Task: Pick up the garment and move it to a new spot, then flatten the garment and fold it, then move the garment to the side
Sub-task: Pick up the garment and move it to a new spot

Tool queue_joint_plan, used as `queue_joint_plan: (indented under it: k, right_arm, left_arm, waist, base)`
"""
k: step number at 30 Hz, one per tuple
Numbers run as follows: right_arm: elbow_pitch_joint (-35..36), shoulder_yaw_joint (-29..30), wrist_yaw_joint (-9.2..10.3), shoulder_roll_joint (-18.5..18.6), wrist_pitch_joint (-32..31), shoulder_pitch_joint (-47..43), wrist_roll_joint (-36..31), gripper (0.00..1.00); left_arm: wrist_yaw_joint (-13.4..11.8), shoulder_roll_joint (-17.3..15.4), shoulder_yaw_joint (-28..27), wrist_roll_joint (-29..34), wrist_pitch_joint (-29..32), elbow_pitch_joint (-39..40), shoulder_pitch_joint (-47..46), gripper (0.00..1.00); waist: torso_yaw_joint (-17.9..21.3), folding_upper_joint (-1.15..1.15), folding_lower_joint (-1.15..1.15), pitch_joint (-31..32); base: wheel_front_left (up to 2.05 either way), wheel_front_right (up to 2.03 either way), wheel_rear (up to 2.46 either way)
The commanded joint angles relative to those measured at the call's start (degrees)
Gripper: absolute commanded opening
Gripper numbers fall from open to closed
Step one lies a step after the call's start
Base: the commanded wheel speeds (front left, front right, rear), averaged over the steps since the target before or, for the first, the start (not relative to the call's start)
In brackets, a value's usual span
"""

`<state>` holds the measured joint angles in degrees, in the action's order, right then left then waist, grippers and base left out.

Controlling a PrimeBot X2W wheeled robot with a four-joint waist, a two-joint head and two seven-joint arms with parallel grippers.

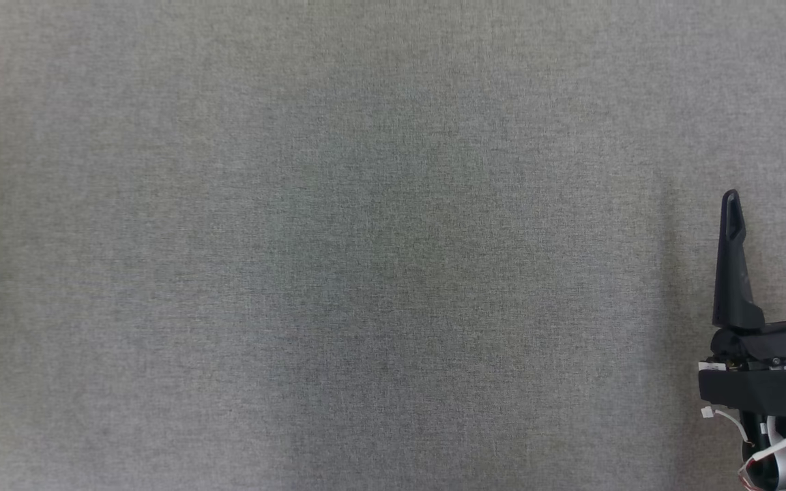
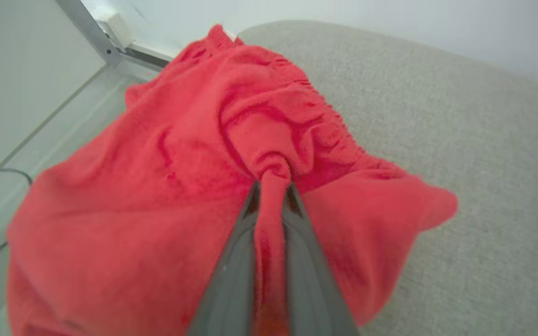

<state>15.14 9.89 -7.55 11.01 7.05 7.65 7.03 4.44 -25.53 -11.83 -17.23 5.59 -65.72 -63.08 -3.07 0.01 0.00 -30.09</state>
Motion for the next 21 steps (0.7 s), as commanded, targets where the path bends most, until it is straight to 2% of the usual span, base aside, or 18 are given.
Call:
queue_joint_plan:
  k: [1,6,10,16,21]
  right_arm:
    - [-0.3,-0.3,0.16,-0.3,0.2,-0.1,-0.1,1.0]
    - [-2.4,-1.0,0.16,-0.6,1.1,0.2,0.5,1.0]
    - [-5.6,-1.6,0.16,-1.3,2.5,0.0,1.2,1.0]
    - [-10.5,-2.6,0.16,-2.9,4.7,-0.1,2.1,1.0]
    - [-15.6,-3.5,0.16,-4.5,6.6,-0.2,3.0,1.0]
  left_arm:
    - [0.4,-0.5,0.3,0.4,-3.2,0.9,-0.5,0.0]
    - [1.7,-0.6,2.2,1.2,-11.2,3.2,-3.4,0.0]
    - [2.6,0.2,5.0,2.3,-15.0,6.0,-6.5,0.0]
    - [3.0,2.2,8.8,2.6,-17.0,11.2,-9.3,0.0]
    - [3.0,5.4,13.2,2.1,-15.4,17.9,-10.5,0.0]
  waist:
    - [-0.3,-0.01,0.0,1.0]
    - [-0.6,-0.01,0.0,3.6]
    - [-0.2,-0.01,0.0,6.2]
    - [1.4,-0.01,0.0,9.8]
    - [4.3,-0.01,0.0,13.1]
  base:
    - [0.0,0.0,0.0]
    - [0.0,0.0,0.0]
    - [0.0,0.0,0.0]
    - [0.0,0.0,0.0]
    - [0.0,0.0,0.0]
